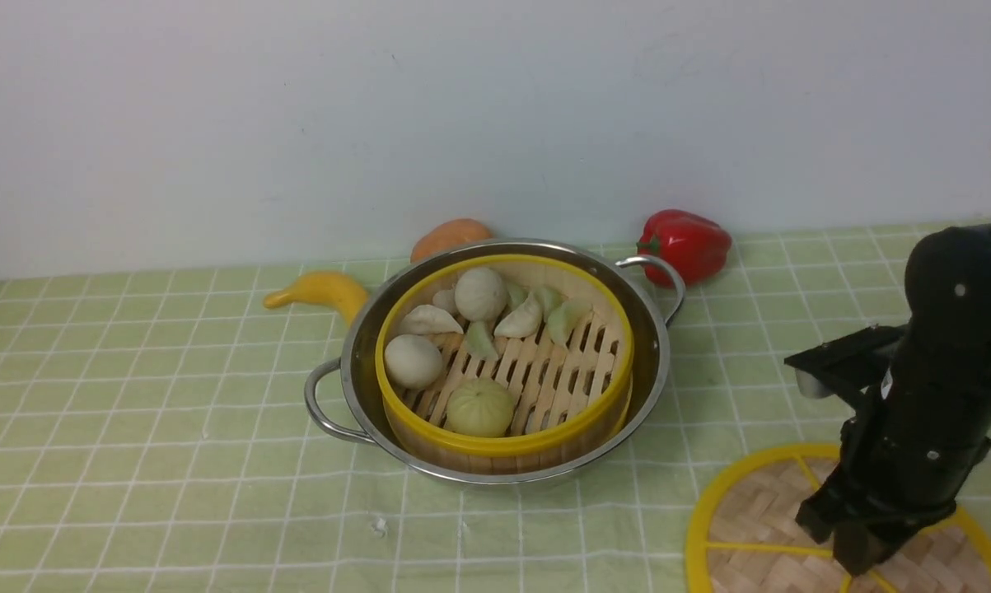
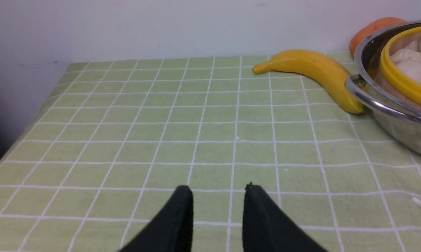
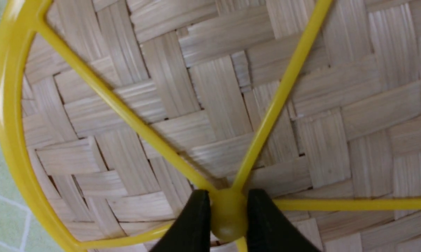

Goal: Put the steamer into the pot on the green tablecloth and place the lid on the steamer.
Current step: 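Move the gripper down to the bamboo steamer lid and grasp its center knob, then place the bamboo steamer lid onto the steamer basket in the pot with the right gripper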

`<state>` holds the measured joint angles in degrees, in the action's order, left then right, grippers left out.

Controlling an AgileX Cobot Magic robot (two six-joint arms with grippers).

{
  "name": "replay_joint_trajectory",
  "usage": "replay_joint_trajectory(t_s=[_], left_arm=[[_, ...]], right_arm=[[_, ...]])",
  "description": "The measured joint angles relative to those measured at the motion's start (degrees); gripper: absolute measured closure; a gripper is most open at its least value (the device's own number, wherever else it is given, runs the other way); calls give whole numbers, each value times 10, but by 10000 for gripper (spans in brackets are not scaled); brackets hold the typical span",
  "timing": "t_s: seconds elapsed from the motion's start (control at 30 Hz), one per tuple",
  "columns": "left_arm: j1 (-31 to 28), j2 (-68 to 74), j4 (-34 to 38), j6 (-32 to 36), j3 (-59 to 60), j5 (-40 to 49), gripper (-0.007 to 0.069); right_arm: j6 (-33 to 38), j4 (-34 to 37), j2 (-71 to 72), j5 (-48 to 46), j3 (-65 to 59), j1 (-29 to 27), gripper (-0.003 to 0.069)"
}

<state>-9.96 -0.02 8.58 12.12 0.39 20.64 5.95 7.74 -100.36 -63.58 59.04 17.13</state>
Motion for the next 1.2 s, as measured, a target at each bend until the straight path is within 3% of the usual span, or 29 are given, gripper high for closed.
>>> replay_joint_trajectory(t_s=[0.43,0.53,0.63,0.83,1.2], left_arm=[[0,0,0,0,0,2,402],[0,0,0,0,0,2,394],[0,0,0,0,0,2,392],[0,0,0,0,0,3,382],[0,0,0,0,0,3,382]], right_arm=[[-133,-59,153,42,44,0,514],[-84,-27,172,69,80,0,514],[52,59,164,98,123,9,514],[212,146,102,125,188,66,514],[252,103,-48,170,308,146,514]])
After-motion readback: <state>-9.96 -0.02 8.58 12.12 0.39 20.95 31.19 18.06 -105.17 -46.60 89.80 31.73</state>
